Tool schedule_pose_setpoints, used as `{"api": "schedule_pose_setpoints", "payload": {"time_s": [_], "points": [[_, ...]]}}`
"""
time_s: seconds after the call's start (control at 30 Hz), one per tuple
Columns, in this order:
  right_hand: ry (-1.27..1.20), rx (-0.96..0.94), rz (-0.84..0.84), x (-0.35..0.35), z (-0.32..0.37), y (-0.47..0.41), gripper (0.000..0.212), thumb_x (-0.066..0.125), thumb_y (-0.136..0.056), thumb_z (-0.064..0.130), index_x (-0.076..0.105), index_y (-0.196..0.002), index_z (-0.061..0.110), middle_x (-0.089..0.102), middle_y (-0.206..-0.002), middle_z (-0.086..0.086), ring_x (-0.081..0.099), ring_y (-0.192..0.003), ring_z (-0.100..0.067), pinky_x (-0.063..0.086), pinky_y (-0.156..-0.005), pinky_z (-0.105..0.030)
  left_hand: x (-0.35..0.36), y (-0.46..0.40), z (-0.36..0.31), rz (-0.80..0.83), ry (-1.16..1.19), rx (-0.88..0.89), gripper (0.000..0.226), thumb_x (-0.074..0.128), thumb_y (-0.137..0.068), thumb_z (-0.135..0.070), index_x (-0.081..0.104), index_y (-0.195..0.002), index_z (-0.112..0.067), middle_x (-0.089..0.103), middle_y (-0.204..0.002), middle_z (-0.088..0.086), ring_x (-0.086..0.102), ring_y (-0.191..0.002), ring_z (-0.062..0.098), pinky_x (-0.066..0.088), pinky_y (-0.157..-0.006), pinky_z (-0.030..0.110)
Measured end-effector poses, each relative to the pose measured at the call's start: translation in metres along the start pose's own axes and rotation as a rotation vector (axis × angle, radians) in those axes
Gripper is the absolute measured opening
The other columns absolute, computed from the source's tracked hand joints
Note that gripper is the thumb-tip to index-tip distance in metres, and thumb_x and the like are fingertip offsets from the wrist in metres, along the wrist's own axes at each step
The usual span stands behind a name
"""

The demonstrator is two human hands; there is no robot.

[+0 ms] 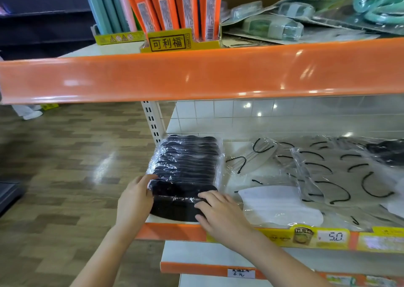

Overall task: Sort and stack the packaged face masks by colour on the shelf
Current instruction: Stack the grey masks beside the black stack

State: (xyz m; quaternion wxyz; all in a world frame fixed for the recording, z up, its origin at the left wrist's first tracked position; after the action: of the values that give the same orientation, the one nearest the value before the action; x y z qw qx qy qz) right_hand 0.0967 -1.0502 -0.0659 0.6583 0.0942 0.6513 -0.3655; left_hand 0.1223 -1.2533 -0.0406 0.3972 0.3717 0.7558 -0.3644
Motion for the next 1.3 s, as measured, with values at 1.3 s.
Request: {"api": "schedule_pose_setpoints", "payload": {"time_s": [1.3], "points": [[0.003,0.105,0.371,0.039,-0.020,-0.048,0.066,0.033,-0.099,0.049,0.009,-0.153,0.020,-0.006,-0.161,-0.006,-0.008,-0.147,-0.021,-0.005,-0.118,-0.049,0.049,-0.039,-0.012,0.146,0.198,-0.095,0.054,0.059,-0.093,-0.023,0.037,-0.138,-0.002,0.050,-0.130,0.017,0.045,-0.121,0.032,0.034,-0.085,0.027]]}}
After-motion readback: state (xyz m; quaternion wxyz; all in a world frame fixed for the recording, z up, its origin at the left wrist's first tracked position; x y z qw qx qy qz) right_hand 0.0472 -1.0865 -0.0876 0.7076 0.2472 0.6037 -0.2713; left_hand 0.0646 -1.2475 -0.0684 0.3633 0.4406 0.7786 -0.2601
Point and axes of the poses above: each hand's wrist, its own y-axis away from the middle knuckle, its own x-axis out of the palm, z = x × y, the point moved 8 cm from there along -y, towards the middle knuckle
